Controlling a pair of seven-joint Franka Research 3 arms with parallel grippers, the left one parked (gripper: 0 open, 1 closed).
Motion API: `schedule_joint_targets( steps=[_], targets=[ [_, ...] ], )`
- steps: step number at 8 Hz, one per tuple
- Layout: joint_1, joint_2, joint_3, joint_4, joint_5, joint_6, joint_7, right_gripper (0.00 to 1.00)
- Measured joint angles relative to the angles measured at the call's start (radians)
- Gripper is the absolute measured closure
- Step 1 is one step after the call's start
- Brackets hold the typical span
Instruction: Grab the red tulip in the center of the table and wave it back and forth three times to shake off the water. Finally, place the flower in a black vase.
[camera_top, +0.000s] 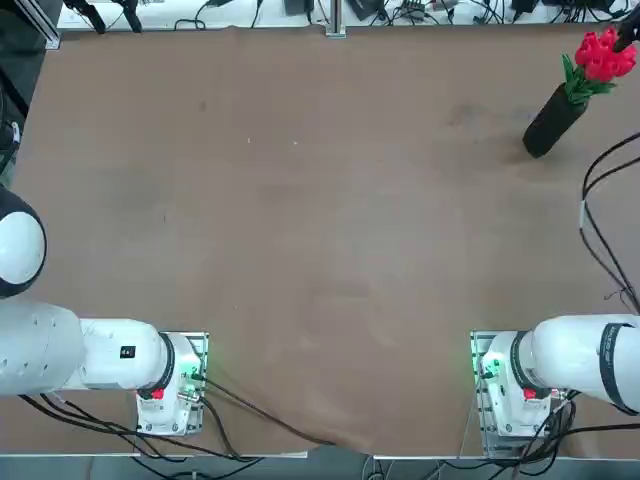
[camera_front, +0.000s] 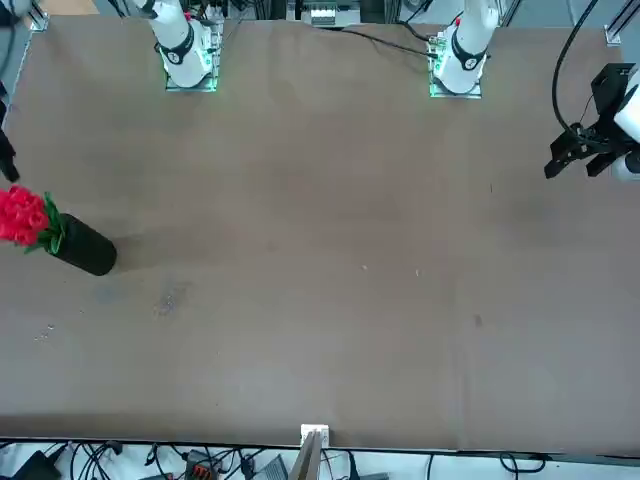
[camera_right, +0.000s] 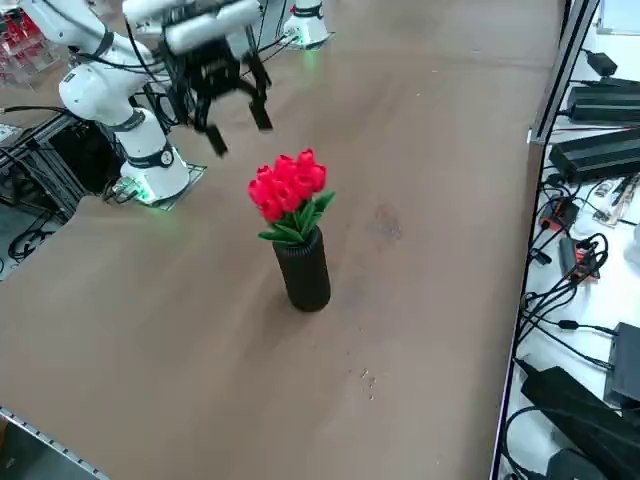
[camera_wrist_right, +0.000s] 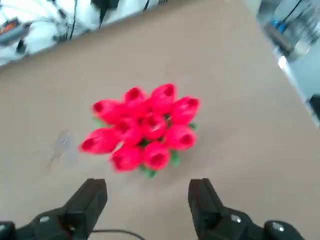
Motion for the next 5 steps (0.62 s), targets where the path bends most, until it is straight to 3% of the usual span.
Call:
schedule_joint_targets(
  steps=[2, 5],
  targets=[
    [0.050, 0.064, 0.004, 0.163, 0.116, -0.295, 0.000, 0.00],
    [0.156, 0.177, 0.009, 0.256, 0.179, -0.447, -0.091, 0.00]
  ],
)
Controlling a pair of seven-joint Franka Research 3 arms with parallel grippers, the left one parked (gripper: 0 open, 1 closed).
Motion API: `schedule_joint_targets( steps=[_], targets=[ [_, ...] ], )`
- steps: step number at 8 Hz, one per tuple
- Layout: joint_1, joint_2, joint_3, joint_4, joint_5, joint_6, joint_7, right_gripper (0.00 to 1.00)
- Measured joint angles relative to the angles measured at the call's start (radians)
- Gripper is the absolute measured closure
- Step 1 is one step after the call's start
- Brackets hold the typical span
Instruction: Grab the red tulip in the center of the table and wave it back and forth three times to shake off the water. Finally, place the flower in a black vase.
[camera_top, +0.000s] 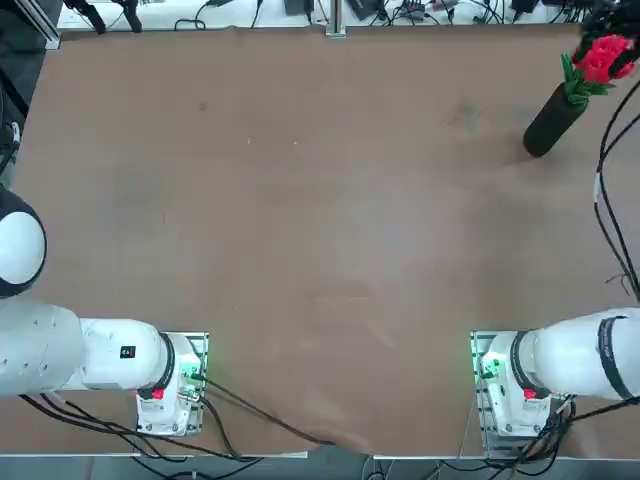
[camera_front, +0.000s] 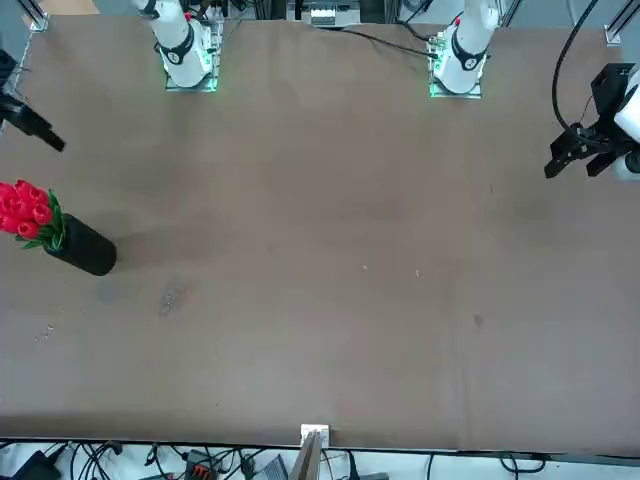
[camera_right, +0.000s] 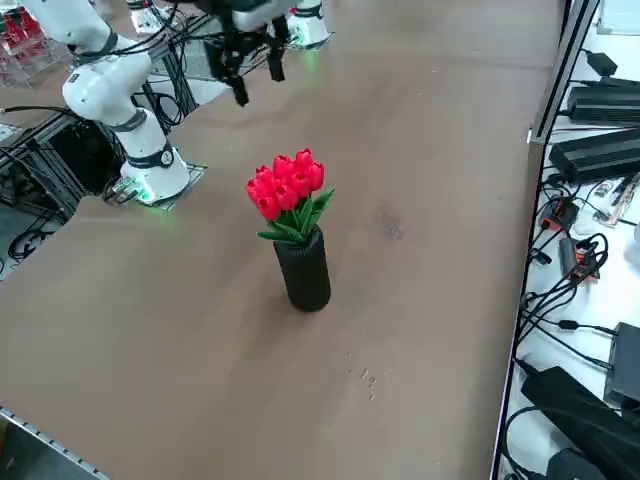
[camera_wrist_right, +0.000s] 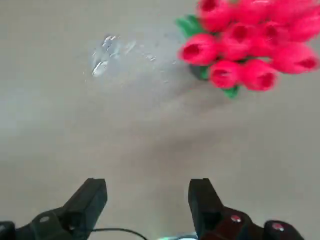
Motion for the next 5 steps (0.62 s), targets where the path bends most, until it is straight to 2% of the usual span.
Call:
schedule_joint_targets(
  steps=[2, 5],
  targets=[
    [0.109, 0.032, 0.004, 0.052, 0.000, -0.005, -0.089, 0.00],
    [0.212, 0.119, 0.005, 0.243, -0.001, -0.049, -0.172, 0.00]
  ],
)
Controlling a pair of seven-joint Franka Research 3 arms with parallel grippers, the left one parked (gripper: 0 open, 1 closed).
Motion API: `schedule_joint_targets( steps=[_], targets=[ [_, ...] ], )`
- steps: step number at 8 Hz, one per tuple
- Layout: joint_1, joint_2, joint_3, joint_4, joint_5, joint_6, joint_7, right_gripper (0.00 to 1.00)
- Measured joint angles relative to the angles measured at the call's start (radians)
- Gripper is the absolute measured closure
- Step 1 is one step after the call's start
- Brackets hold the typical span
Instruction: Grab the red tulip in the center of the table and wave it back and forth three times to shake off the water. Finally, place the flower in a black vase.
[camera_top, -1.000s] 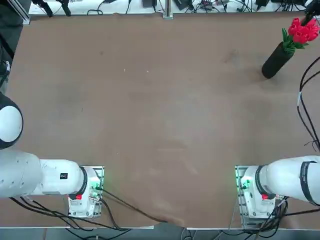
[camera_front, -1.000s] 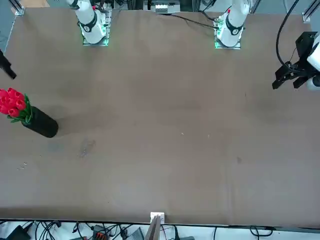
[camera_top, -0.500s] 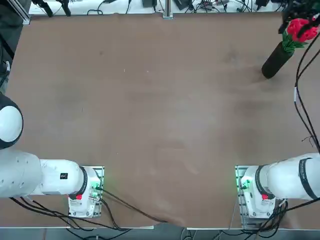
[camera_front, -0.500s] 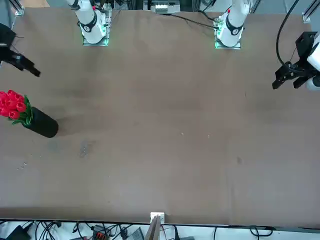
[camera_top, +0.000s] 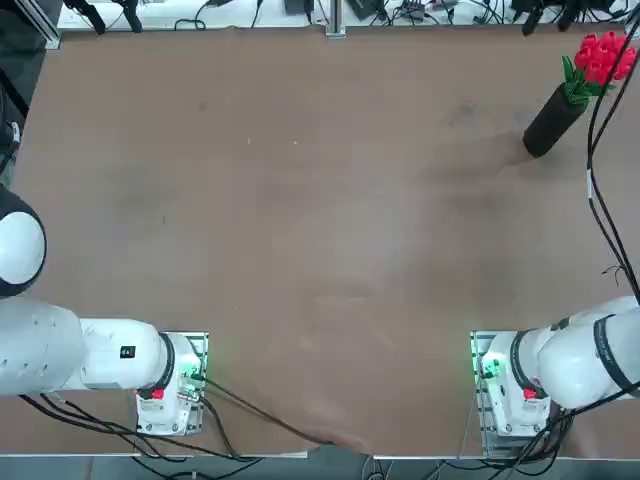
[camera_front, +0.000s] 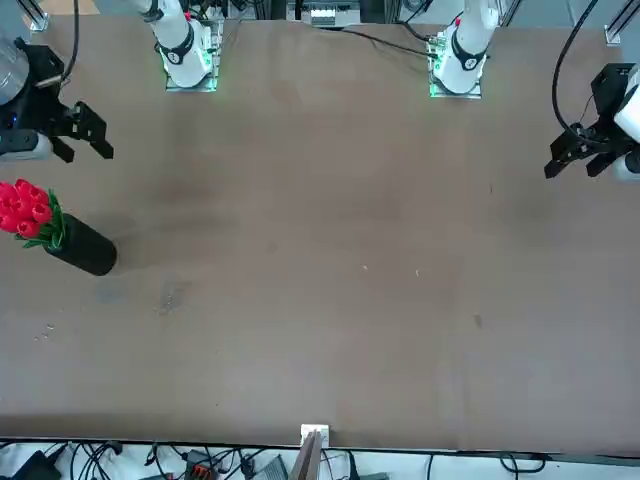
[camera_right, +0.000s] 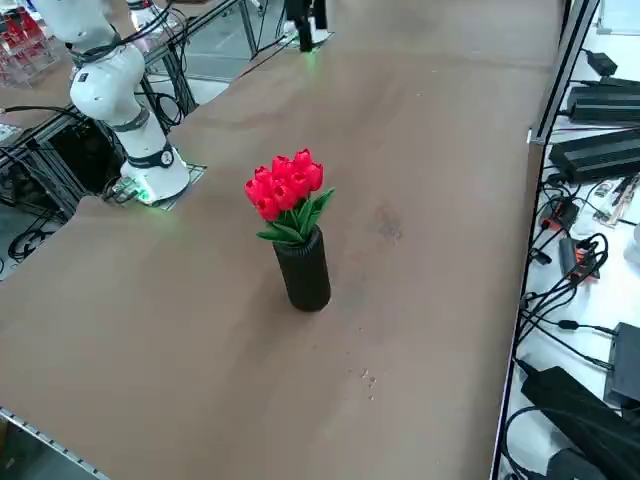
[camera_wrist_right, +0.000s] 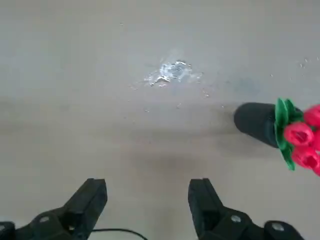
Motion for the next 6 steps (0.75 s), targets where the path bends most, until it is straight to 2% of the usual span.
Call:
schedule_joint_targets(
  steps=[2, 4, 5, 6],
  targets=[
    [0.028, 0.062, -0.001, 0.049, 0.000, -0.009, -0.009, 0.00],
    [0.018, 0.091, -0.008, 0.079, -0.001, -0.037, -0.011, 0.00],
    [-0.032, 0.089, 0.021, 0.081, -0.001, -0.050, -0.027, 0.00],
    [-0.141, 0.087, 0.114, 0.081, -0.001, -0.052, -0.033, 0.00]
  ],
)
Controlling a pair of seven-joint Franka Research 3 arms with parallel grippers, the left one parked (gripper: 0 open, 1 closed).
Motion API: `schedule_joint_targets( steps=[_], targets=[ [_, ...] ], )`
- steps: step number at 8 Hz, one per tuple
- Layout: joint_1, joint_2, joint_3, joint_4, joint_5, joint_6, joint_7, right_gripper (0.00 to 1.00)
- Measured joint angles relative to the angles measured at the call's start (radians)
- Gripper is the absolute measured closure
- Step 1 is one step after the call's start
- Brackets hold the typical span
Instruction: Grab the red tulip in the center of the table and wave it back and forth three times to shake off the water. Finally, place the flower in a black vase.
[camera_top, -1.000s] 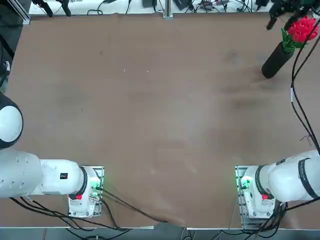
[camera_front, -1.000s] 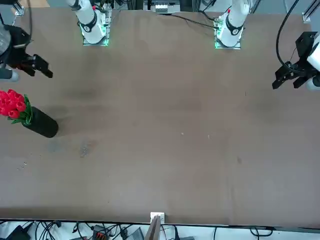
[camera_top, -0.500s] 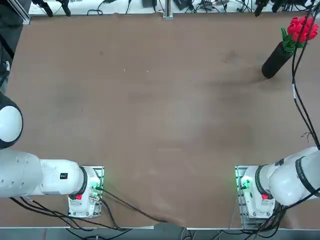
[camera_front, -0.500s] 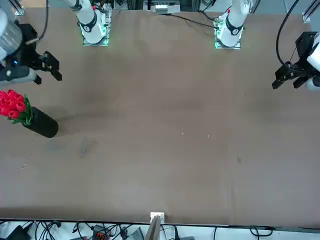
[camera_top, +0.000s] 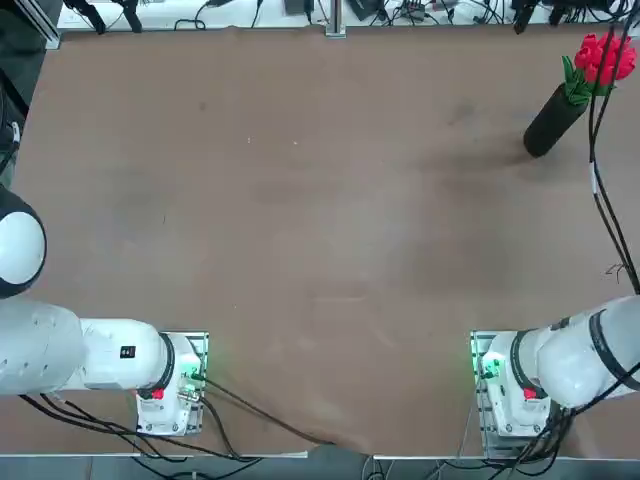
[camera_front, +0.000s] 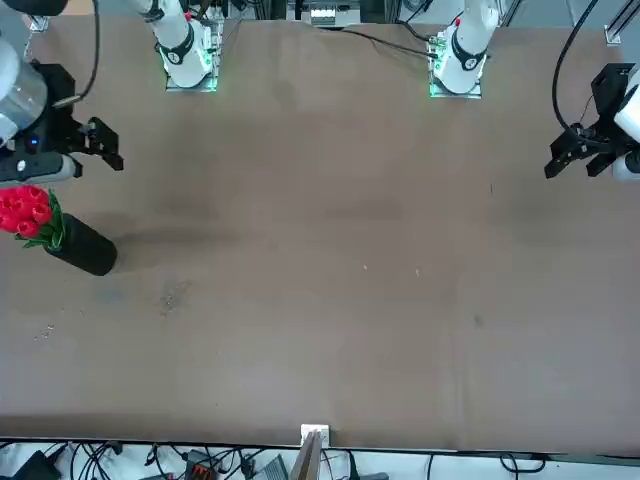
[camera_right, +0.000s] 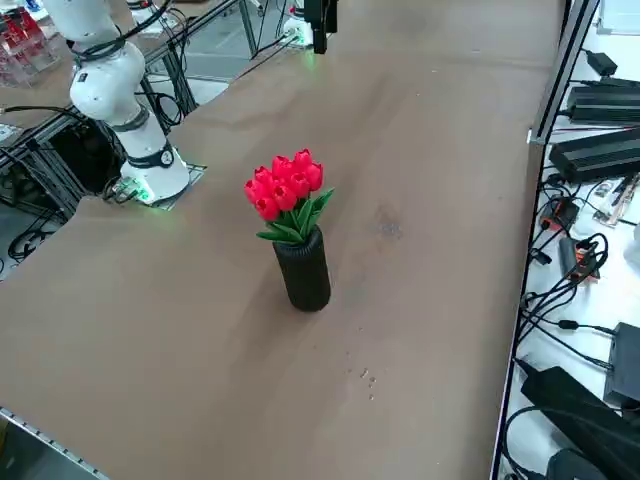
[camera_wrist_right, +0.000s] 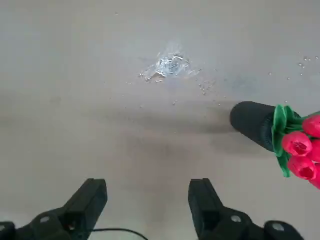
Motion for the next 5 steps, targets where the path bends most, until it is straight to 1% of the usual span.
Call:
schedule_joint_targets(
  steps=[1, 2, 3, 5],
  targets=[
    [-0.126, -0.001, 0.114, 0.000, 0.000, 0.000, -0.002, 0.00],
    [-0.198, -0.001, 0.181, 0.000, 0.000, -0.001, -0.003, 0.00],
    [-0.224, -0.003, 0.204, -0.004, 0.001, -0.004, -0.002, 0.00],
    [-0.234, -0.044, 0.209, -0.061, 0.001, 0.008, -0.002, 0.00]
  ],
)
